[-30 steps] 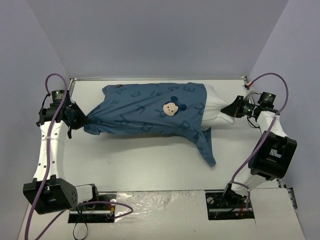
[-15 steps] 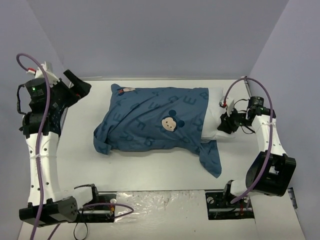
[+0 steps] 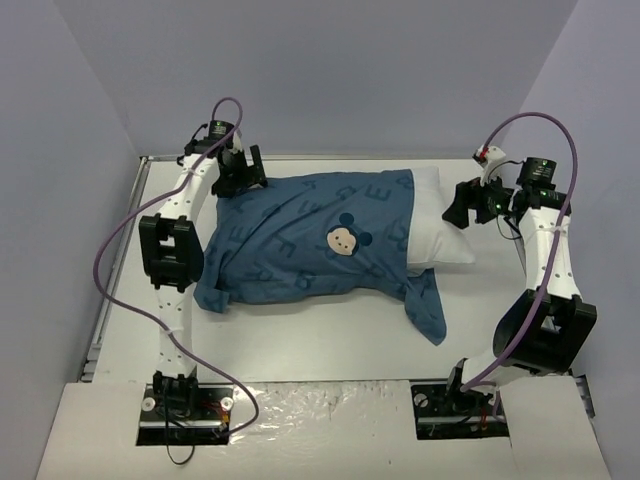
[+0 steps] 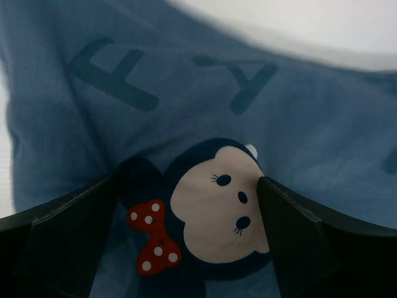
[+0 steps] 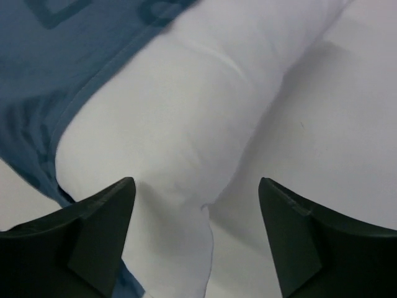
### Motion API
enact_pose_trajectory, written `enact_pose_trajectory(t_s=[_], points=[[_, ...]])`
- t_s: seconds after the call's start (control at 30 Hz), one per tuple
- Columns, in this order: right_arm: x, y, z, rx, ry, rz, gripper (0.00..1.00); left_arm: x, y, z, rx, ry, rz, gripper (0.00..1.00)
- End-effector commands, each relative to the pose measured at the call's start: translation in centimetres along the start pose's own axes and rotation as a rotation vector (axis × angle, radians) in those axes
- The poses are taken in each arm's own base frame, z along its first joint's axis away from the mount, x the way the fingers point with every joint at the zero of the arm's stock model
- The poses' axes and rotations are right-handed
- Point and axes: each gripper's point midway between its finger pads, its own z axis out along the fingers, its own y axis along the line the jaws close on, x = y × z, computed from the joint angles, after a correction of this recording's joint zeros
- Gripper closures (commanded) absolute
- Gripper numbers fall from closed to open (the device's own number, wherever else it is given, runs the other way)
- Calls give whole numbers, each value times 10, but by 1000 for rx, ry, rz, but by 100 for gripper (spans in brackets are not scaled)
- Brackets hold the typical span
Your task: Remove the pillowcase from the pillow
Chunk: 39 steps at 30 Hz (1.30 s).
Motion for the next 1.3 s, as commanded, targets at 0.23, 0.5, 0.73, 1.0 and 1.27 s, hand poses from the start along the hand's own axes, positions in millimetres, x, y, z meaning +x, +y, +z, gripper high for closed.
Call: enact_pose_trajectory(t_s=[0.23, 0.5, 0.73, 1.0, 1.27], points=[[-62, -87, 52, 437, -256, 745, 0, 34, -1, -18, -31, 69, 28, 12], [-70, -90, 149, 274, -236, 921, 0, 67, 10, -9, 26, 78, 3, 24], [-4, -21, 208, 23, 0, 1000, 16, 59, -5, -15, 120, -11, -24, 24], [-127, 92, 113, -808, -339, 806, 100, 30, -34, -44, 269, -143, -53, 31], [-101, 163, 7, -905, -416, 5, 100, -18, -64, -160, 451, -466, -88, 20]])
